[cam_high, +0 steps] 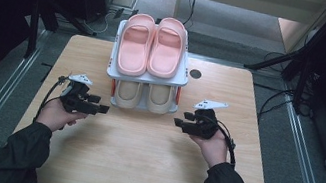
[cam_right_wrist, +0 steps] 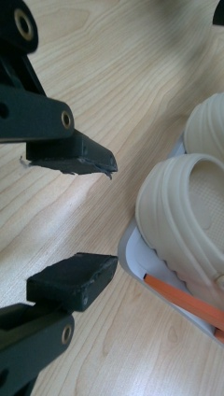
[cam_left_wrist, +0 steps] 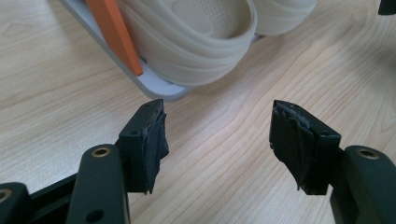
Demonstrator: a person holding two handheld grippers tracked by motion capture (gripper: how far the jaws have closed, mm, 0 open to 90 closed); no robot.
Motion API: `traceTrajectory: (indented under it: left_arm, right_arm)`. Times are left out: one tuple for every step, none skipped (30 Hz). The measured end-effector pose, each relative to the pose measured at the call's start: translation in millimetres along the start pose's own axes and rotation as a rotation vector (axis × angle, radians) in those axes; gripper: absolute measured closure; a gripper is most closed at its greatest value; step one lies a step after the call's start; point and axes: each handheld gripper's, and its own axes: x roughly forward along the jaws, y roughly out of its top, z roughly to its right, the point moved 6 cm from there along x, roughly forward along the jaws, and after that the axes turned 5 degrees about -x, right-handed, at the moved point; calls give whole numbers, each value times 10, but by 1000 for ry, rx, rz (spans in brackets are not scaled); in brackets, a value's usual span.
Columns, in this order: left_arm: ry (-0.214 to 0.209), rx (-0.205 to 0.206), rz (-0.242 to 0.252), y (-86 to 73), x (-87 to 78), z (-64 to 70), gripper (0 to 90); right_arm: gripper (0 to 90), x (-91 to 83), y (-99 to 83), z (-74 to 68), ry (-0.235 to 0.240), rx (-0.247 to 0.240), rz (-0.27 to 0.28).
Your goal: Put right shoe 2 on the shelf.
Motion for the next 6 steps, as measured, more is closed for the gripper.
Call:
traceTrajectory:
  left_arm:
    - [3,5,-9,-8,-1,-8,363]
    - [4,3,-13,-15,-1,-12,359]
    - [7,-2,-10,-20,0,-15,359]
    - [7,-5,-9,-28,-4,-19,359]
    - [4,-3,-13,-38,-9,-27,359]
    - [7,-5,-15,-47,-11,-34,358]
  right_arm:
    - [473,11,-3,5,-3,4,-3]
    - [461,20,-4,12,-3,4,-5]
    - [452,26,-6,18,-3,6,-7]
    - [442,32,-7,28,-6,6,-6]
    - [437,39,-6,36,-7,7,-6]
    - [434,43,-6,48,-16,9,-6]
